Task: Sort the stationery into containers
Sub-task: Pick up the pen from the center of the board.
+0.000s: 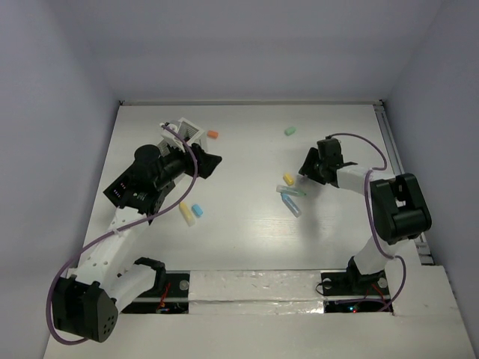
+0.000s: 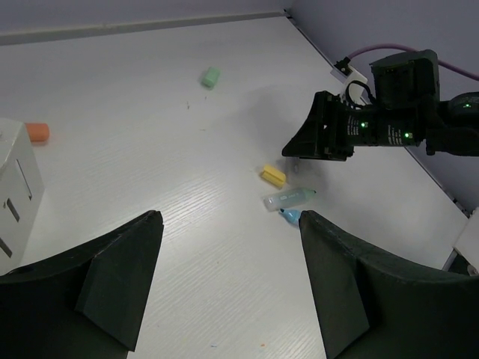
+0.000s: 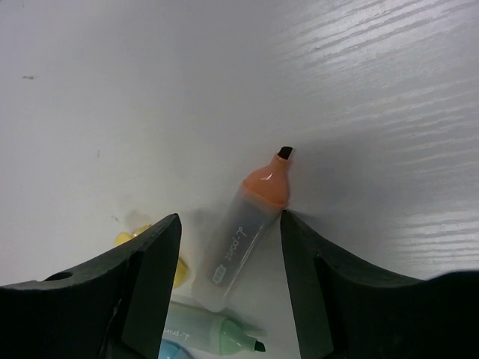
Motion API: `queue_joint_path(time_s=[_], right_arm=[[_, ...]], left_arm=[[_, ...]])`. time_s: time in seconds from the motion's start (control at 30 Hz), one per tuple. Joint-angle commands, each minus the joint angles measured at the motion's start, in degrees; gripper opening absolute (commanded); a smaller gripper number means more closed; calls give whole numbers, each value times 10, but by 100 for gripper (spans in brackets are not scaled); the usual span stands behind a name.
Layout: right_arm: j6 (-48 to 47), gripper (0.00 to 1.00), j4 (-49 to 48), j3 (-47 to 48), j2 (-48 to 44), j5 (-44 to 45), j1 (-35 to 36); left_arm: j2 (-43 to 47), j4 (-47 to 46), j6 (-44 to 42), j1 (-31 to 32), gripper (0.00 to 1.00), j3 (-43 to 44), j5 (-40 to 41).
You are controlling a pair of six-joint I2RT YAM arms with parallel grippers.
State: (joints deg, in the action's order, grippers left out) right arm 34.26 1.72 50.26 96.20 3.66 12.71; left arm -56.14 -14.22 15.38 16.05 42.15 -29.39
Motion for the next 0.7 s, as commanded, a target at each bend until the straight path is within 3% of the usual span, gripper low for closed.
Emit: queue_joint_path(time_s=[0.0,0.13,0.33,0.67], right_arm=[[-24,58,36,20,17,22,-3],[-47,51,71,45,28,34,-3],[-84,58,123,82,46,40,3],[-97,56,181,130,74,74,38]], left_arm=[[23,-18,-8,2,71,28,-1],[31,-19,-7,2,71,27,-1],[42,-17,-8,7,71,28,6],[57,-3,-16,27,71,29,37]])
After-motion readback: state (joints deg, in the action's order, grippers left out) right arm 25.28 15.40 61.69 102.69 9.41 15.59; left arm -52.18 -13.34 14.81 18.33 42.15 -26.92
